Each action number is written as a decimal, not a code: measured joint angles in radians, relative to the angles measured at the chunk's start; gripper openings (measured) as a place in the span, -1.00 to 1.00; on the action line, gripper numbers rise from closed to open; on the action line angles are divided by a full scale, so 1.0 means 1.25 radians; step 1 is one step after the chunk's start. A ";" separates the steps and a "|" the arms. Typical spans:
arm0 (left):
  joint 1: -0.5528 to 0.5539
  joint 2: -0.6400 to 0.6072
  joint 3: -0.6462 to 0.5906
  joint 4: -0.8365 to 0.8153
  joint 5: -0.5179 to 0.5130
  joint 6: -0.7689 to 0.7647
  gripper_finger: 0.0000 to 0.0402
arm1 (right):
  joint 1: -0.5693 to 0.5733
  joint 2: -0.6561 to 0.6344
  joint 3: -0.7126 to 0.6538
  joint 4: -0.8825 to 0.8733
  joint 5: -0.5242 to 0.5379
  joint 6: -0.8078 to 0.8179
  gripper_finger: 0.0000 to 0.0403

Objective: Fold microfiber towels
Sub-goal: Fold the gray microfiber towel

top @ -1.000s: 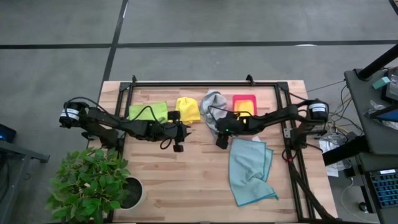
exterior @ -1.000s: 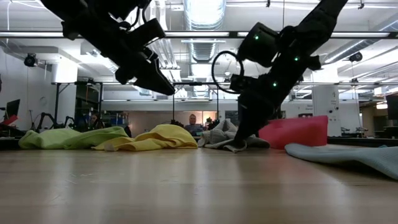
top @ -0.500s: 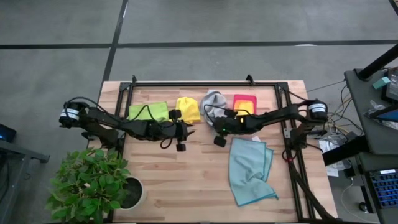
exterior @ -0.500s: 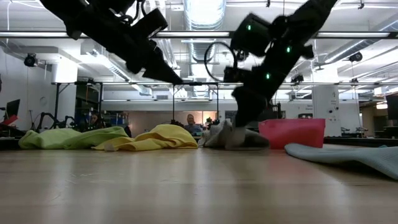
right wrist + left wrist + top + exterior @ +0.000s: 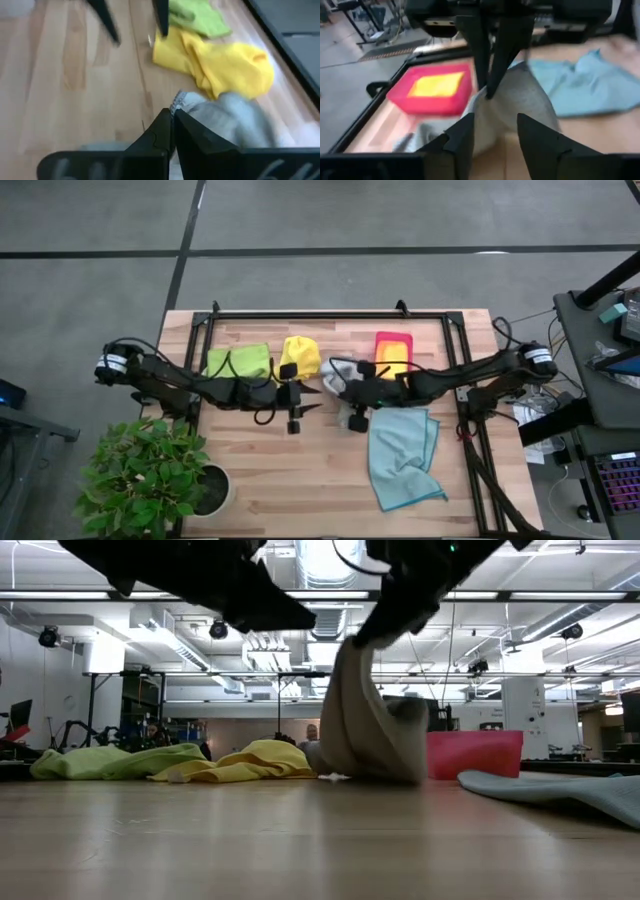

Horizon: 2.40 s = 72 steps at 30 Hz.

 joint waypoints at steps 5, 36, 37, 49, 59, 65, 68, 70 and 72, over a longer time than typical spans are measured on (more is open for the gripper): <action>-0.011 0.058 0.001 0.129 -0.001 -0.003 -0.12 | 0.022 -0.002 0.032 0.000 0.001 -0.020 -0.96; -0.015 0.215 0.010 0.087 -0.244 -0.110 -0.05 | 0.169 -0.152 0.116 -0.095 0.000 -0.109 -0.96; -0.019 0.215 0.010 0.069 -0.239 -0.113 -0.05 | 0.174 -0.162 0.116 -0.100 0.000 -0.105 -0.96; -0.082 0.197 0.010 -0.002 -0.062 -0.153 -0.62 | 0.200 -0.203 0.114 -0.252 0.002 -0.032 -0.96; -0.103 0.086 0.029 -0.143 -0.043 -0.147 -0.99 | 0.200 -0.202 0.112 -0.276 0.002 -0.031 -0.96; -0.108 0.002 0.029 -0.152 -0.043 -0.080 -1.00 | 0.200 -0.203 0.112 -0.275 0.003 -0.035 -0.96; -0.113 -0.042 0.038 -0.153 -0.043 -0.044 -1.00 | 0.200 -0.203 0.121 -0.276 0.022 -0.052 -0.96; -0.118 -0.071 0.045 -0.149 -0.043 -0.022 -1.00 | 0.200 -0.203 0.137 -0.276 0.027 -0.062 -0.96; -0.120 -0.095 0.051 -0.153 -0.043 -0.001 -1.00 | 0.200 -0.203 0.155 -0.275 0.027 -0.071 -0.96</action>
